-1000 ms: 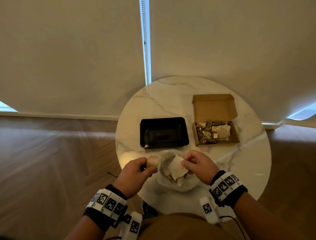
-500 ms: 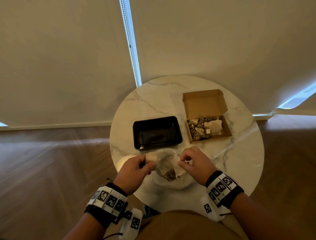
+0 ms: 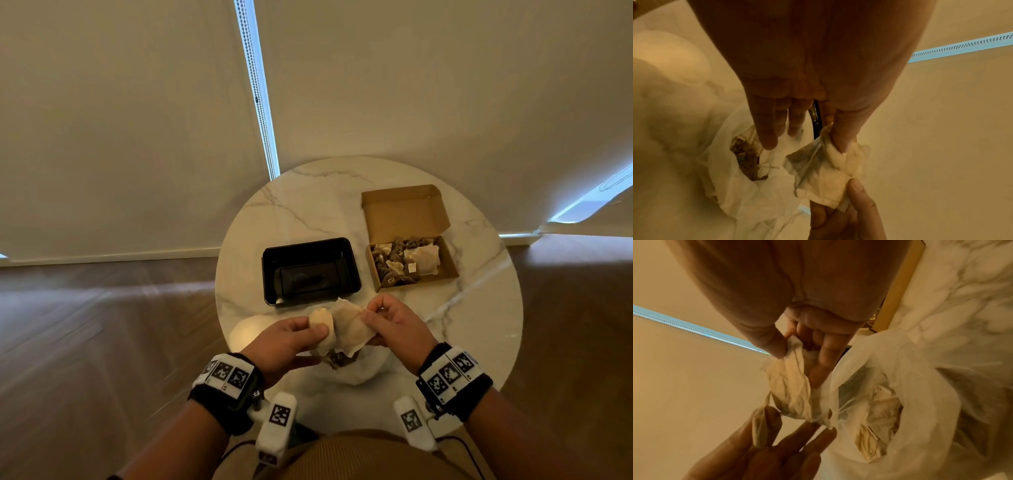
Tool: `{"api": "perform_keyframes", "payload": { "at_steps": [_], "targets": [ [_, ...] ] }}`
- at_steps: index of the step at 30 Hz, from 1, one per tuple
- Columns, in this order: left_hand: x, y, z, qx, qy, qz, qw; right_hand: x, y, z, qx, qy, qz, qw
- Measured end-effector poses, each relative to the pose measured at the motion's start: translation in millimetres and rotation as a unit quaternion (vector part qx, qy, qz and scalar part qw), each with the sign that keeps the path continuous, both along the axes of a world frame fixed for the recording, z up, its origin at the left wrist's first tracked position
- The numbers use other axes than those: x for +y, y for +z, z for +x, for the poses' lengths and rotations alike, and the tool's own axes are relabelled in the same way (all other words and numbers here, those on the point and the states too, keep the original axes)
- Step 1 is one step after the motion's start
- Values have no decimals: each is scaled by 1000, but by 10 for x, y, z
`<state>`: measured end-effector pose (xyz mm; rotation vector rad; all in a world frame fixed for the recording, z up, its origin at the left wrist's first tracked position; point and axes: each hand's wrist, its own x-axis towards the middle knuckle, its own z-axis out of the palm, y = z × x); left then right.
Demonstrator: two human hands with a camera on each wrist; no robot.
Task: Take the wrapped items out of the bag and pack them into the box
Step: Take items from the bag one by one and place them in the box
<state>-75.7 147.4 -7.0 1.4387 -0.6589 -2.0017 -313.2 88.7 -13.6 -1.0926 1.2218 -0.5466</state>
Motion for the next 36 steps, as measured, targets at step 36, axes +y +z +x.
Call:
{"api": "perform_keyframes", "payload": {
  "at_steps": [36],
  "targets": [
    [-281,253,-556,-237,-59,-212,946,93,102,-211,-104,2,51,993]
  ]
}}
